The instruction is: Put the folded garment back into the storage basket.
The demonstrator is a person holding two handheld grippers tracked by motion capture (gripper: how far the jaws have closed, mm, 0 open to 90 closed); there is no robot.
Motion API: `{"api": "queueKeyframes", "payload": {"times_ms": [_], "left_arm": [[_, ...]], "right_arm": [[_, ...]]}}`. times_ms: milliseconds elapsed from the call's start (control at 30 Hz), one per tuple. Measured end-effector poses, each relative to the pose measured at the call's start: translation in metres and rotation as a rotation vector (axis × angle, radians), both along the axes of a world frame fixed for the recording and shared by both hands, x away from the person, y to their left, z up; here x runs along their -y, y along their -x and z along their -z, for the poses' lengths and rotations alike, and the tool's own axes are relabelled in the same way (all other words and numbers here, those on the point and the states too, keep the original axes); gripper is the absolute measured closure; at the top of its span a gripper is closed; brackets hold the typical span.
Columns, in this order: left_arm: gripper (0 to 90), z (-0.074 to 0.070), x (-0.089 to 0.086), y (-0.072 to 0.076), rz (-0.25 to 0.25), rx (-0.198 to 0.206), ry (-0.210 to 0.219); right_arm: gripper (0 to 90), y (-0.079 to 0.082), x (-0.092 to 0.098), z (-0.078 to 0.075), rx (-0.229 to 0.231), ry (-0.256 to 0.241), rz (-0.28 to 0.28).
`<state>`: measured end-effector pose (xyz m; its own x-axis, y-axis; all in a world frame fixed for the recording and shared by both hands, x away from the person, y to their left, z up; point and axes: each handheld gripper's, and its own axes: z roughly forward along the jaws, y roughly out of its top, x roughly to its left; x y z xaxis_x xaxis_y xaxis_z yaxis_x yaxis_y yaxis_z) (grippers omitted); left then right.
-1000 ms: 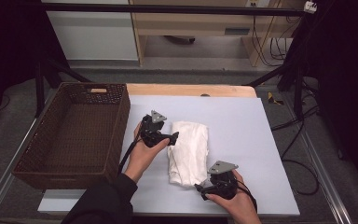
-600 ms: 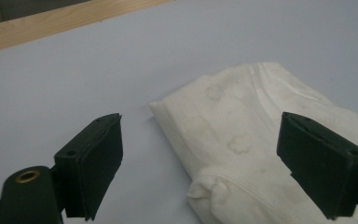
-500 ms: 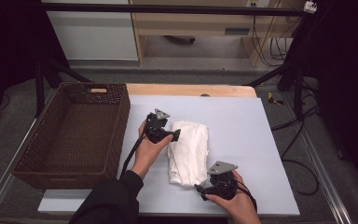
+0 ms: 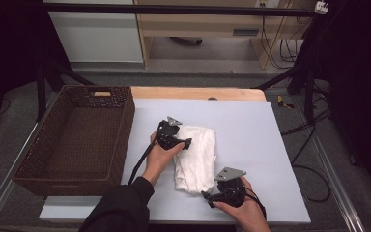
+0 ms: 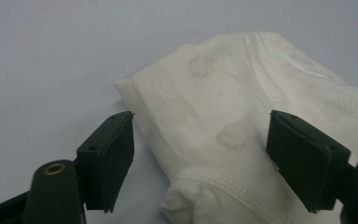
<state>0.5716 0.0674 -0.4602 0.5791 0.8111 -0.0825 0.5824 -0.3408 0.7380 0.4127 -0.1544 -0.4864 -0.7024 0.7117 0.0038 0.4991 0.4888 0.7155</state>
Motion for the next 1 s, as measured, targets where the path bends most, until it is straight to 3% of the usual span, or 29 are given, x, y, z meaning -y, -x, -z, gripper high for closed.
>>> {"api": "queueKeyframes", "payload": {"times_ms": [67,133,367,567,767,1000], "left_arm": [[26.3,0.003,-0.002,-0.002,-0.011,-0.007,0.014],[34.0,0.007,-0.001,-0.003,-0.001,-0.025,0.025],[37.9,0.015,0.002,-0.002,0.007,-0.047,-0.011],[46.7,0.015,0.005,0.001,0.038,-0.027,-0.030],[63.4,0.015,0.002,-0.001,0.056,-0.040,0.009],[67.1,0.016,-0.002,-0.005,0.061,-0.038,0.034]], "right_arm": [[14.4,0.000,0.000,0.000,0.003,0.000,0.000],[14.4,0.000,0.000,0.000,0.003,-0.001,-0.001],[14.4,0.000,0.000,0.000,0.001,-0.002,-0.003],[14.4,0.000,-0.001,0.000,0.000,-0.006,-0.008],[15.8,0.000,-0.001,0.000,0.001,-0.008,-0.010],[23.8,0.000,0.001,-0.001,0.006,-0.005,-0.013]]}}
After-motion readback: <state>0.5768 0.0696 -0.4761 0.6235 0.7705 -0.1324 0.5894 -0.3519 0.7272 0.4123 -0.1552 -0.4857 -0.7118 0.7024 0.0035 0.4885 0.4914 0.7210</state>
